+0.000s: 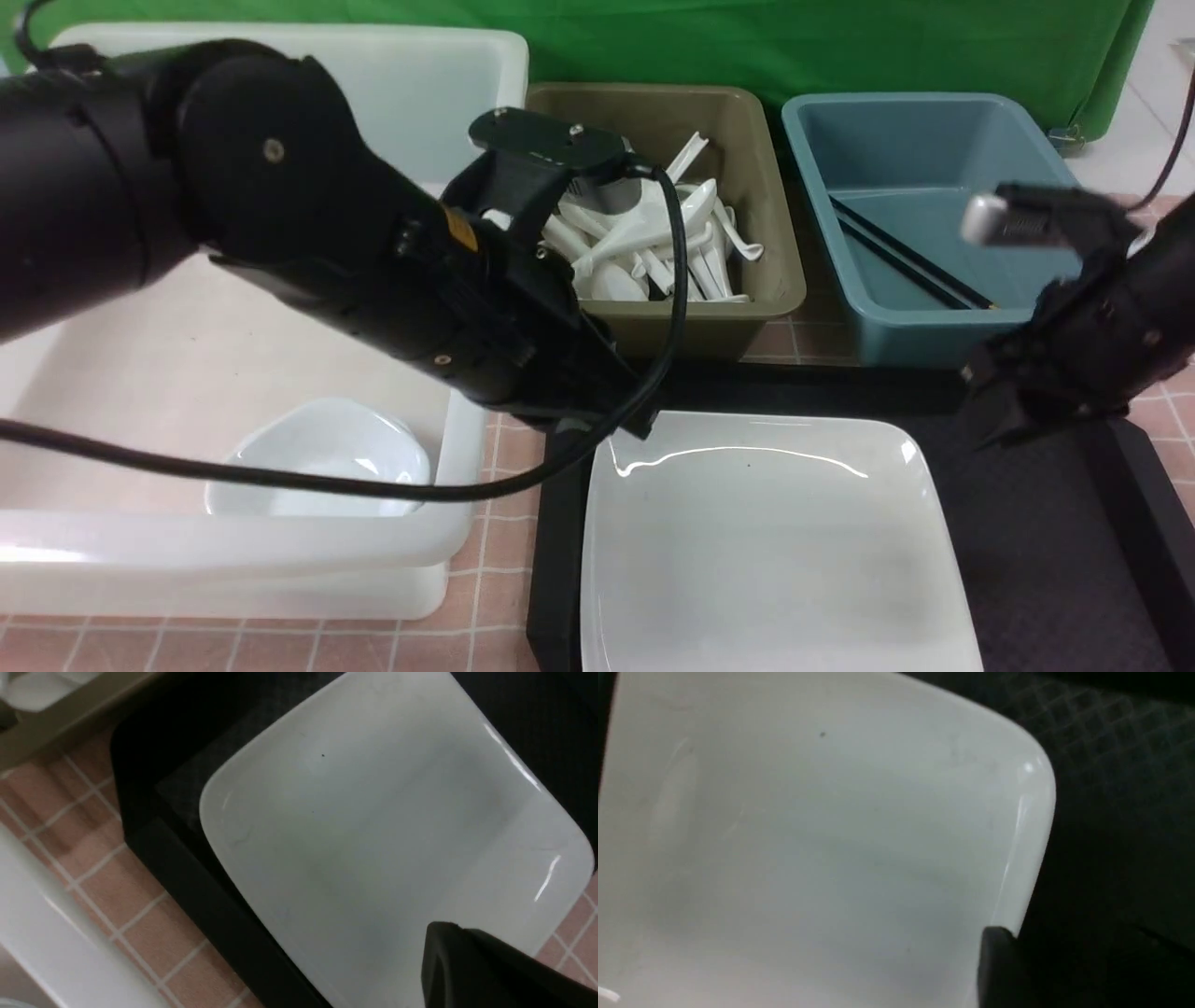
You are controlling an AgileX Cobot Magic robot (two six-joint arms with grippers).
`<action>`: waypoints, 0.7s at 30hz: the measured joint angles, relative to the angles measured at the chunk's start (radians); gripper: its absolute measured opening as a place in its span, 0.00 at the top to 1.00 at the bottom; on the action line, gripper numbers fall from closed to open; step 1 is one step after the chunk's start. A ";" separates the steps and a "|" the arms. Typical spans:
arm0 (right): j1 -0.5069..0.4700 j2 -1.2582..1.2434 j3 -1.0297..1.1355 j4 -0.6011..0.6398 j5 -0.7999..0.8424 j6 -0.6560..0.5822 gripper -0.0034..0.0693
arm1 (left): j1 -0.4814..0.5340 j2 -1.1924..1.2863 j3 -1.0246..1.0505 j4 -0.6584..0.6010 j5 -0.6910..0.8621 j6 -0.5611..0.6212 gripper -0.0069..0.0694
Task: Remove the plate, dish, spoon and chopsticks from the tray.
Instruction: Use the right arm to grab a plate from the dinner plate
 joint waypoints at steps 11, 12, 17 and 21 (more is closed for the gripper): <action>0.015 0.228 -0.049 0.070 -0.144 -0.026 0.18 | 0.000 0.049 -0.009 0.029 -0.177 -0.011 0.90; 0.015 0.237 -0.053 0.072 -0.145 -0.026 0.18 | 0.000 0.055 -0.009 0.029 -0.185 -0.011 0.90; 0.017 0.265 -0.063 0.113 -0.152 -0.067 0.21 | 0.000 0.076 -0.009 0.029 -0.218 -0.011 0.90; 0.023 0.277 -0.071 0.135 -0.150 -0.101 0.37 | 0.000 0.081 -0.009 0.029 -0.223 -0.011 0.90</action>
